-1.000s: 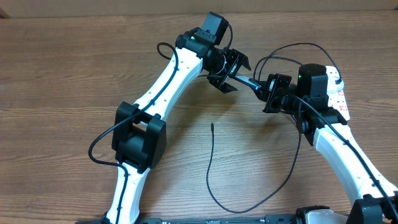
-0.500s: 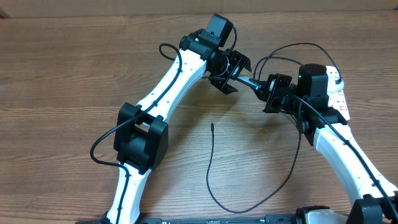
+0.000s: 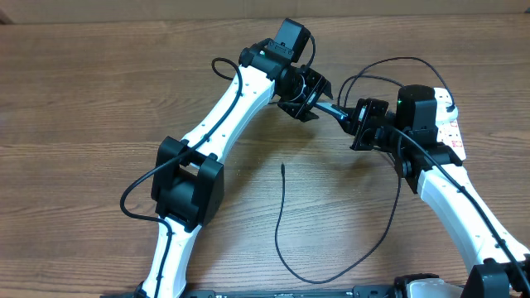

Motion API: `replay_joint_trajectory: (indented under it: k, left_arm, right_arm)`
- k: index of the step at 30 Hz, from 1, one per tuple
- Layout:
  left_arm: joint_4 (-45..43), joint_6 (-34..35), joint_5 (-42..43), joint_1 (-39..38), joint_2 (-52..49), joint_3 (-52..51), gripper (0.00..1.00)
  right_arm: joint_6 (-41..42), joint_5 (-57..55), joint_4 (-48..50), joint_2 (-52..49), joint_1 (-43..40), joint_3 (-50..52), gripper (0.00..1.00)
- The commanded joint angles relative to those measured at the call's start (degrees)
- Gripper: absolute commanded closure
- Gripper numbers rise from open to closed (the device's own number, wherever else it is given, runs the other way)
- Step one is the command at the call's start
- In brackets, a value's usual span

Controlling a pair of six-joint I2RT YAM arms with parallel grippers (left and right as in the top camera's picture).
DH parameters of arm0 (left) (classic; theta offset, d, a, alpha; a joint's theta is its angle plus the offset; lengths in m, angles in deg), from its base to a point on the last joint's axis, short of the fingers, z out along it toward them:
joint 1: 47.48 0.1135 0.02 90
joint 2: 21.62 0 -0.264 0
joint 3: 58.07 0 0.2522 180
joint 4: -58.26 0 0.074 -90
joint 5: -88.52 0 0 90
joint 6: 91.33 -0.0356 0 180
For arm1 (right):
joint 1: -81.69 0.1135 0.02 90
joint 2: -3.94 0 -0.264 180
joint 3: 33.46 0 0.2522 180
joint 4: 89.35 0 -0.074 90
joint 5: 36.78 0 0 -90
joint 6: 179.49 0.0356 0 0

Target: Plug charger to phone and switch on socket

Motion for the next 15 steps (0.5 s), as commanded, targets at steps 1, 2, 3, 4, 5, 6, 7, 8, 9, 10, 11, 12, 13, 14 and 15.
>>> replay_joint_trajectory:
  k: [1,2,3,4,5,6,7,8,9,10,11,12,13,14,15]
  left_arm:
    - [-0.2,-0.7,-1.1,-0.4,-0.2,1.3,0.52]
    - [-0.2,-0.7,-1.1,-0.4,-0.2,1.3,0.53]
    - [-0.2,-0.7,-1.2,-0.4,-0.2,1.3,0.54]
    - [-0.2,-0.7,-1.2,-0.4,-0.2,1.3,0.55]
    - [-0.2,-0.7,-1.2,-0.4,-0.2,1.3,0.56]
    - [-0.2,-0.7,-1.2,-0.4,-0.2,1.3,0.57]
    - [-0.2,-0.7,-1.2,-0.4,-0.2,1.3,0.6]
    - [-0.2,-0.7,-1.2,-0.4,-0.2,1.3,0.61]
    - [-0.2,-0.7,-1.2,-0.4,-0.2,1.3,0.62]
    - [-0.2,-0.7,-1.2,-0.4,-0.2,1.3,0.63]
    - [-0.2,-0.7,-1.2,-0.4,-0.2,1.3,0.65]
    - [-0.2,-0.7,-1.2,-0.4,-0.2,1.3,0.67]
    - [-0.2,-0.7,-1.2,-0.4,-0.2,1.3,0.68]
    - [-0.2,-0.7,-1.1,-0.4,-0.2,1.3,0.7]
    - [-0.2,-0.7,-1.1,-0.4,-0.2,1.3,0.71]
  right_arm:
    - [0.2,2.2,1.0,0.2,0.3,-1.5,0.96]
    - [0.2,2.2,1.0,0.2,0.3,-1.5,0.96]
    - [0.2,2.2,1.0,0.2,0.3,-1.5,0.96]
    - [0.2,2.2,1.0,0.2,0.3,-1.5,0.96]
    - [0.2,2.2,1.0,0.2,0.3,-1.5,0.96]
    - [0.2,2.2,1.0,0.2,0.3,-1.5,0.96]
    - [0.2,2.2,1.0,0.2,0.3,-1.5,0.96]
    - [0.1,2.2,1.0,0.2,0.3,-1.5,0.96]
    - [0.0,2.2,1.0,0.2,0.3,-1.5,0.96]
    - [0.0,2.2,1.0,0.2,0.3,-1.5,0.96]
    - [0.0,2.2,1.0,0.2,0.3,-1.5,0.96]
    - [-0.1,2.2,1.0,0.2,0.3,-1.5,0.96]
    - [-0.2,2.2,1.0,0.2,0.3,-1.5,0.96]
    - [-0.2,2.2,1.0,0.2,0.3,-1.5,0.96]
    - [-0.2,2.2,1.0,0.2,0.3,-1.5,0.96]
